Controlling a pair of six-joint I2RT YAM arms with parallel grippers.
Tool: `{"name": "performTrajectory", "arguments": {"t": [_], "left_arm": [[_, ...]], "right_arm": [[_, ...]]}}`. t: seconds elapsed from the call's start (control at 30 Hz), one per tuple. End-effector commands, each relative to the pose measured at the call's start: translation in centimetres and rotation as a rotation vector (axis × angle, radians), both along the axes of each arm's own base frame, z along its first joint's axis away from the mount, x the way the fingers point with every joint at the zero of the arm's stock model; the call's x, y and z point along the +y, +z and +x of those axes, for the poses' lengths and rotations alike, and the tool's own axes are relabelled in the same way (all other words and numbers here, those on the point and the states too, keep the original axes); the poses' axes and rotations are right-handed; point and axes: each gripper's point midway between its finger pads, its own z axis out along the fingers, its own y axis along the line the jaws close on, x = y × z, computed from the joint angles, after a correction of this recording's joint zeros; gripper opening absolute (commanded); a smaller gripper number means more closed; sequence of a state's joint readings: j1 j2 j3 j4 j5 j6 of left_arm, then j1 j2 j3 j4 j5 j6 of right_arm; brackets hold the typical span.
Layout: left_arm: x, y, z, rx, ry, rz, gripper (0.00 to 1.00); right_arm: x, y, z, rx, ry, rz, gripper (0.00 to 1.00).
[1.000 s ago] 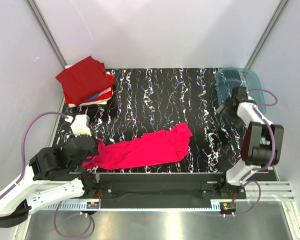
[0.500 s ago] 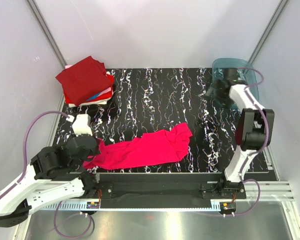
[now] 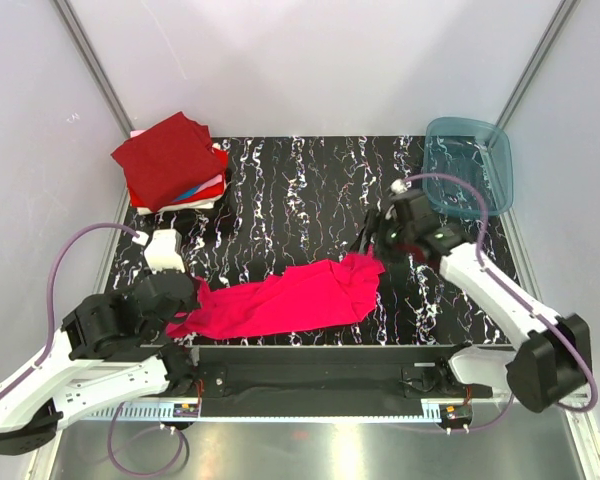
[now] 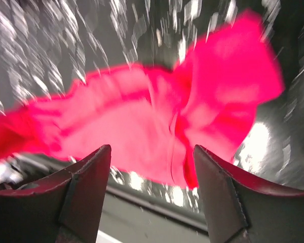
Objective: Fold and stack the t-shirts
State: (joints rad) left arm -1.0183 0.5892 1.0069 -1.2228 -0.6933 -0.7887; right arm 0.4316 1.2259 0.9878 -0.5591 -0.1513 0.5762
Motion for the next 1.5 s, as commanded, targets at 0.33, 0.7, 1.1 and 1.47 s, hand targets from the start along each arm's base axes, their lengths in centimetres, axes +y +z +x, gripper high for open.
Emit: {"name": "performTrajectory", "arguments": {"t": [0.33,0.7,1.1,1.47], "left_arm": [[0.0,0.6,0.5,-0.033,0.030,-0.033,0.00],[0.1,0.5,0.5,-0.032,0.035,-0.028,0.00],[0.1,0.5,0.5,-0.033,0.035,-0.030,0.00],[-0.1,0.5,0.6,-0.030,0.034,-0.026,0.00]], "right_arm": [[7.9,-7.6,-3.1,0.180,0.174,-0.062,0.70],[8.9,-11.5,-2.1,0.221,0.165,-0.138,0.68],[9.5,-12.7,-0.5,0.206,0.192,-0.190,0.38],[8.9,-3.9,4.4,-0.016,0.201,-0.298,0.00]]}}
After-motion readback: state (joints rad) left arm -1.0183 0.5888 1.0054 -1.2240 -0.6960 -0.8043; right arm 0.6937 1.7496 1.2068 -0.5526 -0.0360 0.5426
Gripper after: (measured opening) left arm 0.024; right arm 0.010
